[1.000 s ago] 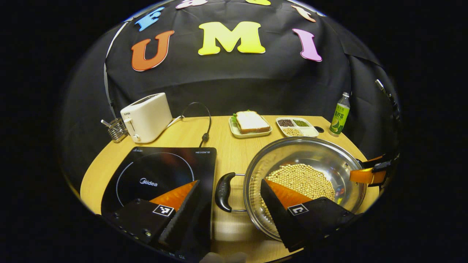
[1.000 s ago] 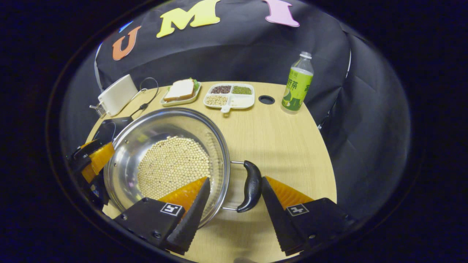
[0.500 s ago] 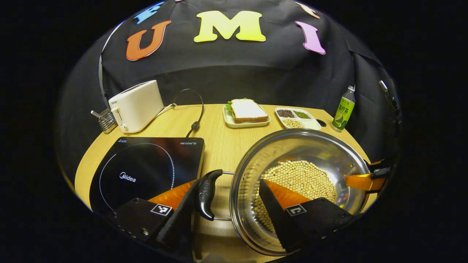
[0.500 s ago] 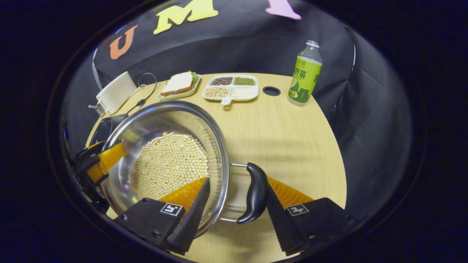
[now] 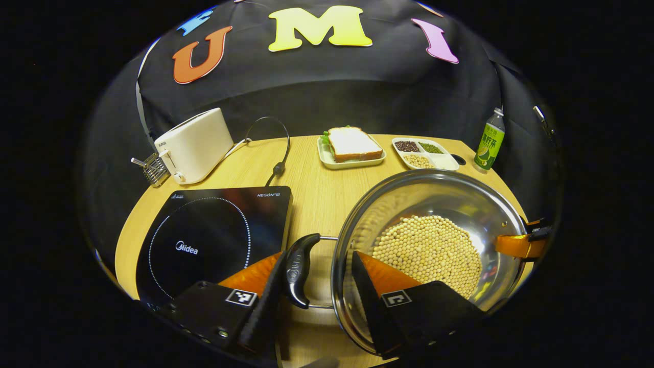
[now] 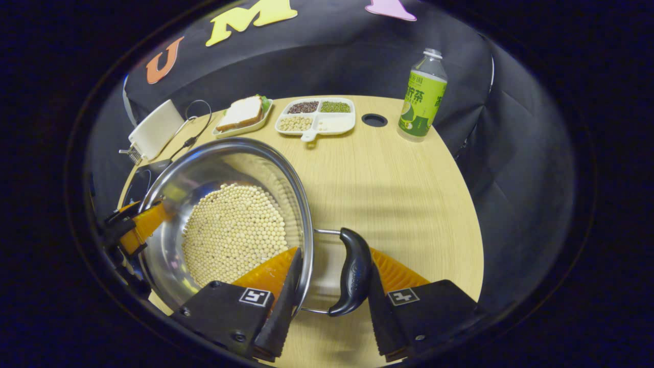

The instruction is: First push the handle of the pot to place it horizontally, then grasp the pot with both hands and set it on the induction cooktop.

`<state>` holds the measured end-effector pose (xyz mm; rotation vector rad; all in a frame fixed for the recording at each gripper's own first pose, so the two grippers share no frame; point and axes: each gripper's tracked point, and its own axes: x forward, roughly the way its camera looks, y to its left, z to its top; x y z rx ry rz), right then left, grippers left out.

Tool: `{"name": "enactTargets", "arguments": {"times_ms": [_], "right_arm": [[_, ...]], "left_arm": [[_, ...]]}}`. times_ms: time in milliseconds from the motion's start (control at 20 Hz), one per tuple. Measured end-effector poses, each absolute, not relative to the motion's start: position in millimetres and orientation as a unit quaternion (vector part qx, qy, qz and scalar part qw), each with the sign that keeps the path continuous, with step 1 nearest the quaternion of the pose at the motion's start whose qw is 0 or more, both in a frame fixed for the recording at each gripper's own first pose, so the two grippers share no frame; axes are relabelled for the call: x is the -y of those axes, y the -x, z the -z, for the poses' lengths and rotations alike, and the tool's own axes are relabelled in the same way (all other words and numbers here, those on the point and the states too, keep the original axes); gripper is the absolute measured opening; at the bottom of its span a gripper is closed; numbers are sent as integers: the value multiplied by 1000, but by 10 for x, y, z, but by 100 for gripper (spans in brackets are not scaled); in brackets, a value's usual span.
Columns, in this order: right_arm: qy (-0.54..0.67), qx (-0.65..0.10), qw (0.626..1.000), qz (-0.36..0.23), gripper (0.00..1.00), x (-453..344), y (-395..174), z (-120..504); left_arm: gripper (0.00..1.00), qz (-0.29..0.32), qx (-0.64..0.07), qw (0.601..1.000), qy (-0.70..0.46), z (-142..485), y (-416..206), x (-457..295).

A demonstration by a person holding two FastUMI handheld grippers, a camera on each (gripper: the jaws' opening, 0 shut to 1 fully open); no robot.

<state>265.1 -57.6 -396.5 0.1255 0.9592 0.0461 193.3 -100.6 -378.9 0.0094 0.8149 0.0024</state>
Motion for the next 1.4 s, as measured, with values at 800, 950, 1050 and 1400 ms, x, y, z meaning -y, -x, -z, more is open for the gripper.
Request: {"name": "enactTargets", "arguments": {"times_ms": [800, 950, 1050, 1400], "right_arm": [[-71, -432, 899, -22, 58, 401, -2320, 3449], [-70, -423, 903, -26, 57, 214, -2262, 3301], [-71, -420, 904, -29, 57, 44, -2225, 3225], [-80, -416, 905, -40, 59, -702, -2110, 3043]], "left_arm": [[62, -1, -405, 914, 14, 3300, -1643, 841], [62, -5, -393, 919, 11, 3160, -1603, 645], [62, -7, -387, 922, 7, 3075, -1568, 490], [62, -20, -378, 926, 1, 2908, -1451, -215]]}}
